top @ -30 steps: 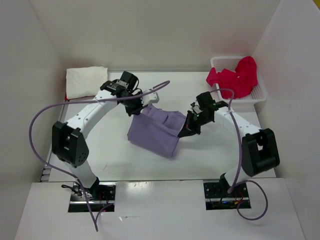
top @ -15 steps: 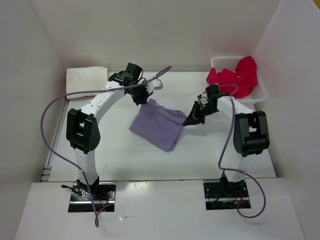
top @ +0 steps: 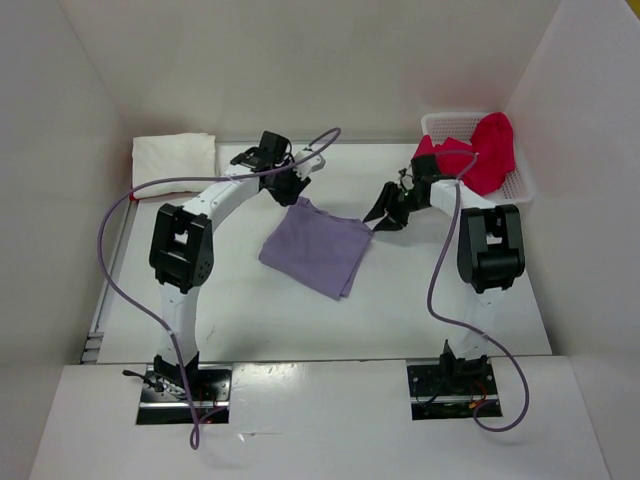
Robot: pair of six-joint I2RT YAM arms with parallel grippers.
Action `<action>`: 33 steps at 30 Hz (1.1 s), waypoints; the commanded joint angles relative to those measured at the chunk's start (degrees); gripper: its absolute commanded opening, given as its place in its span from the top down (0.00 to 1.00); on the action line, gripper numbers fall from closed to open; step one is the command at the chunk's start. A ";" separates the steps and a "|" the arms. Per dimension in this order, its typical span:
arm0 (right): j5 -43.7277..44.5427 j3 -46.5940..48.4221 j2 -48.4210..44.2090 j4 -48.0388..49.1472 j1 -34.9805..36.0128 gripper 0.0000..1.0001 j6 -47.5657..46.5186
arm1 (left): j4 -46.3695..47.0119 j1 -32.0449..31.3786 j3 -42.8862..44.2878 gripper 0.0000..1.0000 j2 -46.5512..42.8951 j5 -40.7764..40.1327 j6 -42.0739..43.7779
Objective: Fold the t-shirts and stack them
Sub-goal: Fold the long partially folded tshirt into a neat square, then put the neatly folded tshirt into the corner of the board with the left arm
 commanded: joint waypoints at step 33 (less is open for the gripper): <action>18.28 -12.20 -25.60 1.63 12.10 0.65 4.63 | -11.78 7.81 -7.24 0.16 9.34 18.73 -10.97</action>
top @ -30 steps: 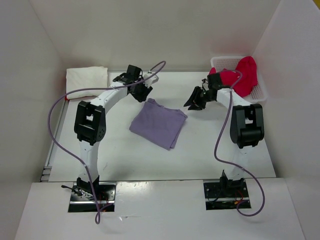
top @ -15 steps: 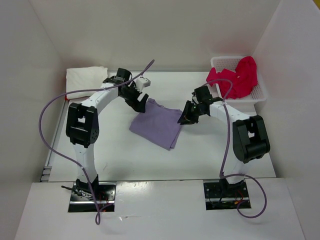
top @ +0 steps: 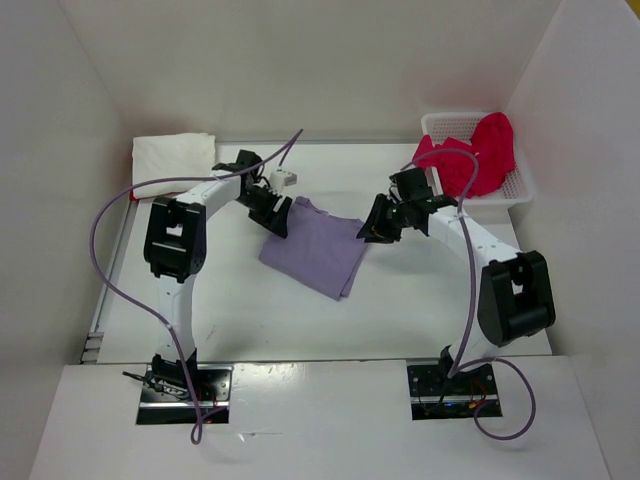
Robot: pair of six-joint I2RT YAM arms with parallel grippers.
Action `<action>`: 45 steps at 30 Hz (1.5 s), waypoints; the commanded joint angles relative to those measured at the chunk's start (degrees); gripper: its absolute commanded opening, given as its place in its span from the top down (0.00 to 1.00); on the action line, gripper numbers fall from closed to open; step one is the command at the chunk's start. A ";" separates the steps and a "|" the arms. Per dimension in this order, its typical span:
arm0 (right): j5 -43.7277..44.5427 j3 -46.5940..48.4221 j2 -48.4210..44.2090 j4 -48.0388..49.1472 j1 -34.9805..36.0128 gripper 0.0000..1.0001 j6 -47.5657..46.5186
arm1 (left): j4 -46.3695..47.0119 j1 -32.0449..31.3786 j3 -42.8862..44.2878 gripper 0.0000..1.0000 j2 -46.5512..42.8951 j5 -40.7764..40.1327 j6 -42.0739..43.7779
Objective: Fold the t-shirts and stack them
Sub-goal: Put the neatly folded tshirt into the corner of the board with the left arm
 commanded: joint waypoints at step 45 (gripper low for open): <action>-0.92 2.13 -14.45 -7.43 -11.32 0.63 -2.18 | 15.34 3.14 24.73 1.00 1.22 -56.43 12.44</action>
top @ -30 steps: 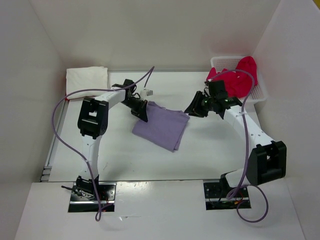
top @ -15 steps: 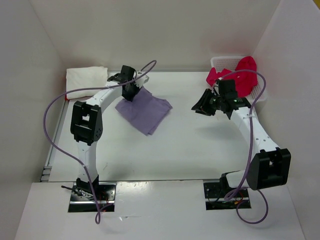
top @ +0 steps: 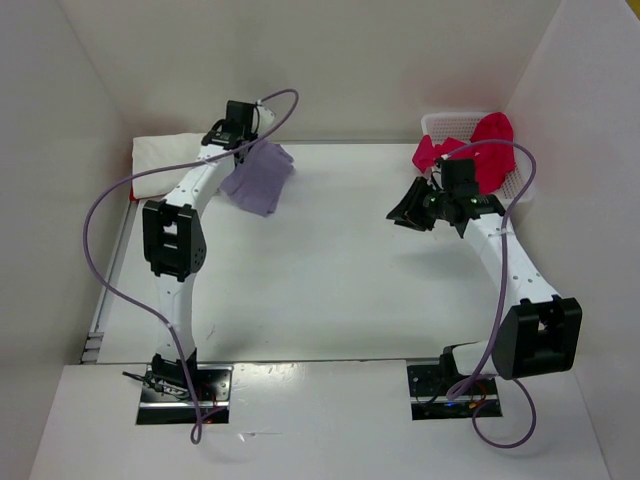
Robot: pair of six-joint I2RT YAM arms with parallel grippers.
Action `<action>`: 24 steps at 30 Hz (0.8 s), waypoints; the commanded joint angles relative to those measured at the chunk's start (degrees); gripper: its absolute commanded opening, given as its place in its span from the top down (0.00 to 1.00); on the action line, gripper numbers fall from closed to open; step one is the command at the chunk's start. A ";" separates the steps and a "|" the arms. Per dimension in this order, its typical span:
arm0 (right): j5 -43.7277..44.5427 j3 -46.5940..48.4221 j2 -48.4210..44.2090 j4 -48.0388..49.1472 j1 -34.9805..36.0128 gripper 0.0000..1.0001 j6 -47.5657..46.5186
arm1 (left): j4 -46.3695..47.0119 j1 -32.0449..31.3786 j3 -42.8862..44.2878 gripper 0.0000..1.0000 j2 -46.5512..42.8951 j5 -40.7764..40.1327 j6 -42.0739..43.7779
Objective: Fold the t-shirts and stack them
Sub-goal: Put the neatly folded tshirt into the corner of the board with the left arm
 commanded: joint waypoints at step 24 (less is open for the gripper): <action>-2.76 2.09 3.09 -1.60 -0.88 0.63 -2.42 | -8.21 24.87 20.15 1.00 10.72 8.66 -2.31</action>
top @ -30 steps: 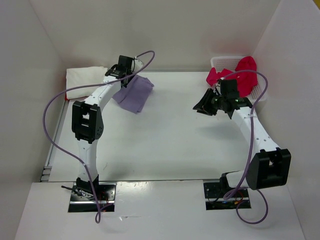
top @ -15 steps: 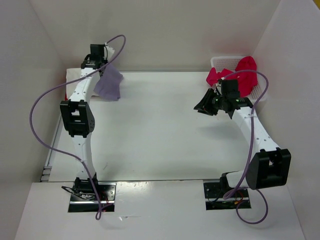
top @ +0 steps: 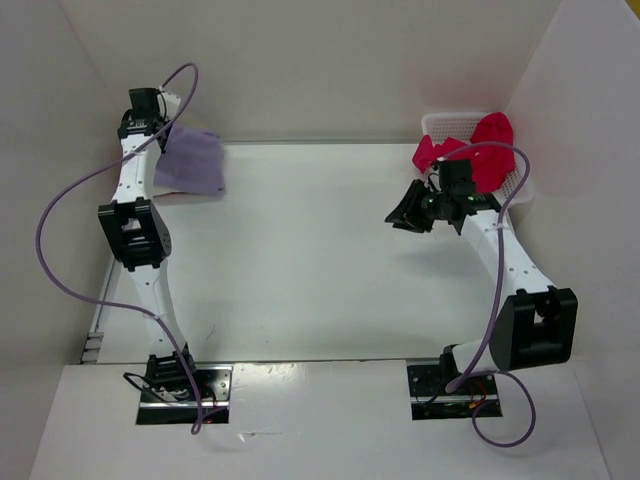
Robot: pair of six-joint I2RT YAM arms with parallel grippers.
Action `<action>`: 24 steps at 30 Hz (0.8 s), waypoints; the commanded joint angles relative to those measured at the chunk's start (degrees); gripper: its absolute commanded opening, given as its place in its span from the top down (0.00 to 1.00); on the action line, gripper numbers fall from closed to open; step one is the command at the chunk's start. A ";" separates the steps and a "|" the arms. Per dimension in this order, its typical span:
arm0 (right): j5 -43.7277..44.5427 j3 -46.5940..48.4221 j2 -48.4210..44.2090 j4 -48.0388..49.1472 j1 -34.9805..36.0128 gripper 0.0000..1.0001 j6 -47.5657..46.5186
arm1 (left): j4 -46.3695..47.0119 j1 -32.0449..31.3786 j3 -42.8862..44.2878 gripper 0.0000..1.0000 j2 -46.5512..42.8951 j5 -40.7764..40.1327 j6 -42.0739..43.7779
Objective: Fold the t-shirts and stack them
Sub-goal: Put the neatly folded tshirt into the corner of the board with the left arm
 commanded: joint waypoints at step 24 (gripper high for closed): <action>4.36 12.65 4.52 -8.31 -0.46 0.22 -4.05 | -15.99 8.51 35.11 0.08 21.33 -0.07 -4.44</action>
